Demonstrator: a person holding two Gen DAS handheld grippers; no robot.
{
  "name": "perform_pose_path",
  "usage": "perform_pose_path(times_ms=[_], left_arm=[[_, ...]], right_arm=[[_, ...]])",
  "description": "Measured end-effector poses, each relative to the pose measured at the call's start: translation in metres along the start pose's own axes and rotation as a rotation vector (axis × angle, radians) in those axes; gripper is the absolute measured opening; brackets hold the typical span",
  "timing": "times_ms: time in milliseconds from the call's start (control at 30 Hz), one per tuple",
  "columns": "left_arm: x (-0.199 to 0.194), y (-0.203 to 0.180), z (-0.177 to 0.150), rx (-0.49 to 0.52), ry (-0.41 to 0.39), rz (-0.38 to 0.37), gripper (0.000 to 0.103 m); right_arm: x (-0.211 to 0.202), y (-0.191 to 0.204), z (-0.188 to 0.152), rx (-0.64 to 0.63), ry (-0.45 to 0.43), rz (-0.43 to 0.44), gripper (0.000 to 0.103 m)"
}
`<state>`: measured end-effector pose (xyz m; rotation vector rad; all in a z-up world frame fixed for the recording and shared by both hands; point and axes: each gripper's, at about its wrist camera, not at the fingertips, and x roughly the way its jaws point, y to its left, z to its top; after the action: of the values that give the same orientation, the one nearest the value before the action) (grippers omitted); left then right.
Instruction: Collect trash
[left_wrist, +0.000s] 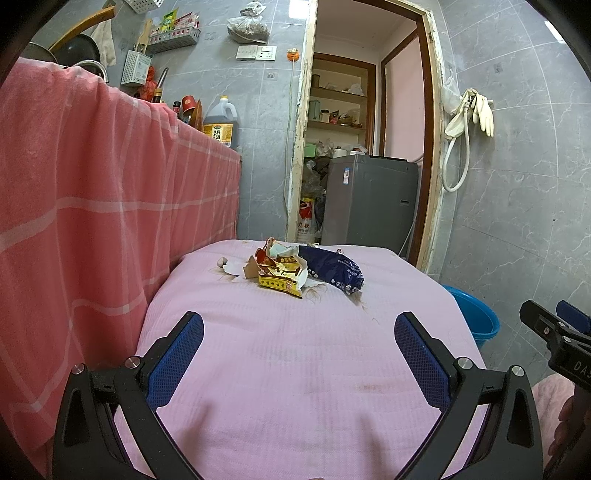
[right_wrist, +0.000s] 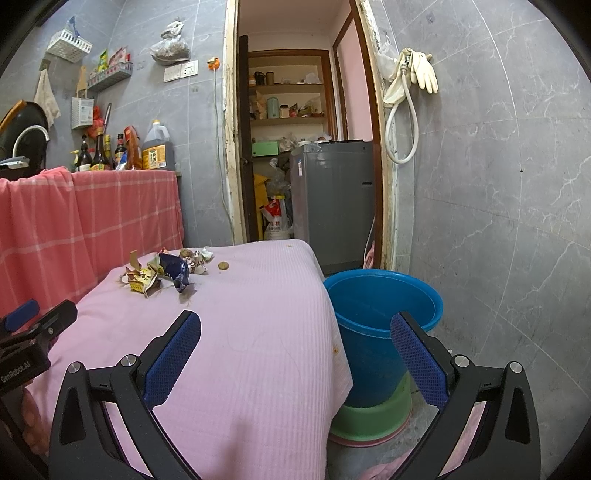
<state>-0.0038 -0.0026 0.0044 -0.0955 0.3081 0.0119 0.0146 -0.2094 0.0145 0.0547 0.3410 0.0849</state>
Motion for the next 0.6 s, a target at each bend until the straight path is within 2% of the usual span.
perform_pose_path(times_ms=[600], left_arm=[[-0.001, -0.002, 0.001, 0.0, 0.002, 0.0, 0.101]], right_arm=[[0.001, 0.003, 0.007, 0.001, 0.004, 0.002, 0.103]])
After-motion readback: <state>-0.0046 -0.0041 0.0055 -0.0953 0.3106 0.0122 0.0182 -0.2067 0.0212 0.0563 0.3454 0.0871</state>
